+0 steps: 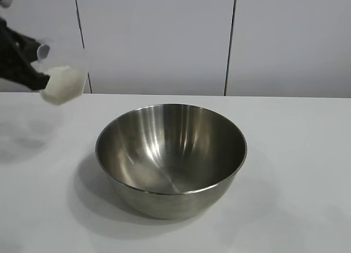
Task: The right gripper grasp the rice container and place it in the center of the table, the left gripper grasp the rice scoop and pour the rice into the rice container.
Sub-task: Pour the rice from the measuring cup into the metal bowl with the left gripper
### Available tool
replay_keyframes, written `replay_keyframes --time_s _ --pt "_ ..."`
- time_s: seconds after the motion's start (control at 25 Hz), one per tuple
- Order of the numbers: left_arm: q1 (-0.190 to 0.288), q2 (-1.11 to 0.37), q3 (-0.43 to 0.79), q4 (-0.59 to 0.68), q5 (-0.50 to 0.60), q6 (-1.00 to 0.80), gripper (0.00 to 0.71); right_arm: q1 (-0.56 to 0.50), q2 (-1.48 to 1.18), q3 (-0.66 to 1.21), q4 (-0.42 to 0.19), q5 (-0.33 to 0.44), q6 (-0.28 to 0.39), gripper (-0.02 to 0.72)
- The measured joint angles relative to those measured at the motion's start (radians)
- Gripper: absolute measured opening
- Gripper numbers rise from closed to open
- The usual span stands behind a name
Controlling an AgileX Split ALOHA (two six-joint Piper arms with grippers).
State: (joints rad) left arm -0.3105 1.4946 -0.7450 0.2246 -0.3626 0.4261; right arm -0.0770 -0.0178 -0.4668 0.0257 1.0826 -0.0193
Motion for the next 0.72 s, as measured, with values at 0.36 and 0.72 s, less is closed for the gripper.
replay_keyframes --time_s 0.36,0.72 --pt "-0.262 0.03 -0.252 0.0 0.363 0.307 0.013 0.0 0.0 0.0 0.0 0.0 0.0 0.661" --pt "-0.418 0.231 -0.321 0.003 0.416 0.765 0.012 0.0 0.0 0.0 0.0 -0.001 0.0 0.661"
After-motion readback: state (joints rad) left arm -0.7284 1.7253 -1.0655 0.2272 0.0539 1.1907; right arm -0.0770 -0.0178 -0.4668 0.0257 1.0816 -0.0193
